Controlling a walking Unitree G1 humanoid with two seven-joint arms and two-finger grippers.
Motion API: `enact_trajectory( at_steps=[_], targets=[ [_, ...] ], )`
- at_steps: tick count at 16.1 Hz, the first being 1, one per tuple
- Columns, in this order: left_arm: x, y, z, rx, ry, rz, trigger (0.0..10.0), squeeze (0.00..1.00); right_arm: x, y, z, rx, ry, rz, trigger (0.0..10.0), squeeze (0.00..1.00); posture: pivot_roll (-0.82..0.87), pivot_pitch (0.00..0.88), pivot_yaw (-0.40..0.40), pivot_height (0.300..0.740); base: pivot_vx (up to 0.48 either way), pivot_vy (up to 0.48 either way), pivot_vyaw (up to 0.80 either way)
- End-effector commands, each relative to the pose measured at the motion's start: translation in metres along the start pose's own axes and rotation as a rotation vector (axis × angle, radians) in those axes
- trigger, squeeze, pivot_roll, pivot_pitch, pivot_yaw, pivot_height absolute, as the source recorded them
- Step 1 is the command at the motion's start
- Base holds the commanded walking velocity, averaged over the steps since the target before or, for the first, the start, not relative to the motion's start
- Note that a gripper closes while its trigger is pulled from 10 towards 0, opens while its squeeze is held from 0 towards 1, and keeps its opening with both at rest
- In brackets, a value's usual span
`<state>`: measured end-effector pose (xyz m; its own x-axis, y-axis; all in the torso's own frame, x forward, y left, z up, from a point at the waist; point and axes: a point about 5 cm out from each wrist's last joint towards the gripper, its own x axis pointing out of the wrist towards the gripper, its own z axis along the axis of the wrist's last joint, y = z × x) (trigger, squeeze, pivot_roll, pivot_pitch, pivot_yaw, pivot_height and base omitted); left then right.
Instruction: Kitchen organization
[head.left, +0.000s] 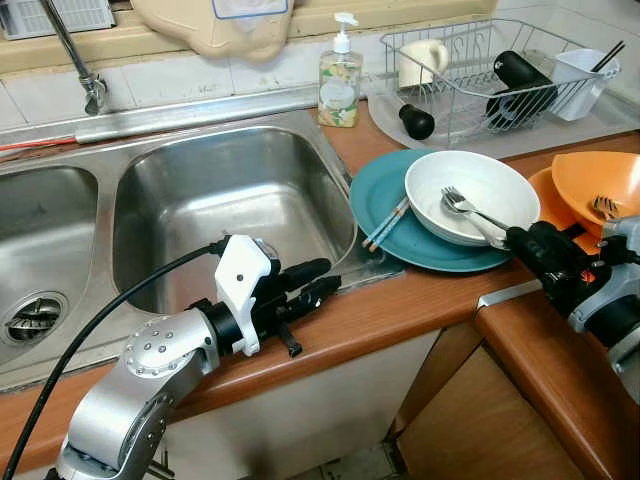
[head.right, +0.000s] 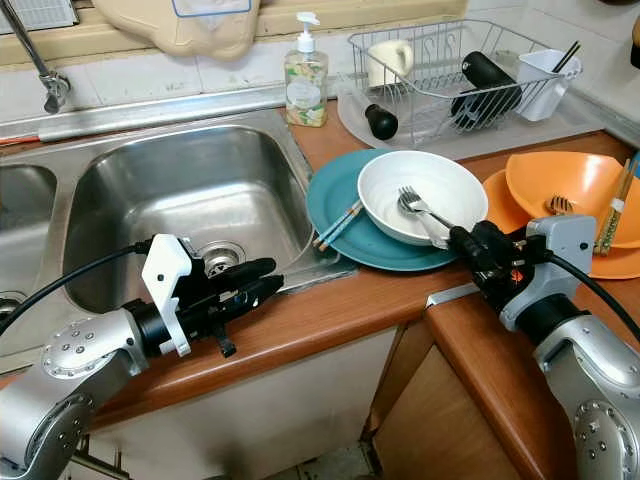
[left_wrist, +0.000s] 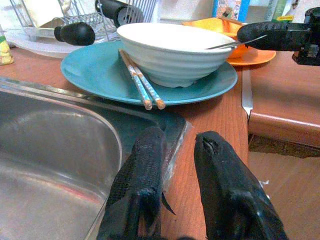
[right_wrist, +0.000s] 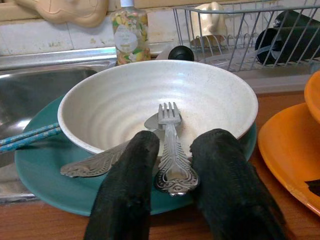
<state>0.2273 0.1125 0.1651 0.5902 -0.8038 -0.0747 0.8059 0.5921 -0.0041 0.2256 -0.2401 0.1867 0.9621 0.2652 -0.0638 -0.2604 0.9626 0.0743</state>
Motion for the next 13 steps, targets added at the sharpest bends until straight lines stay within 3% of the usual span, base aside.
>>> enact_trajectory(
  at_steps=[1,9,13],
  targets=[
    [-0.001,-0.002,0.003,0.01,0.0,-0.007,10.0,0.0,0.002,0.001,0.003,0.0,-0.02,0.014,0.0,0.0,-0.12,0.0,0.024,0.74,0.0,0.0,0.0],
    [-0.001,-0.003,0.003,0.008,0.002,-0.011,10.0,0.0,-0.001,-0.005,0.014,-0.014,-0.059,0.015,0.0,0.0,-0.12,0.0,0.024,0.74,0.0,0.0,0.0],
    [0.003,0.005,0.011,0.073,-0.019,0.024,10.0,0.0,0.004,-0.001,0.042,-0.022,-0.149,0.049,0.0,0.0,-0.13,0.0,0.027,0.74,0.0,0.0,0.0]
  ],
)
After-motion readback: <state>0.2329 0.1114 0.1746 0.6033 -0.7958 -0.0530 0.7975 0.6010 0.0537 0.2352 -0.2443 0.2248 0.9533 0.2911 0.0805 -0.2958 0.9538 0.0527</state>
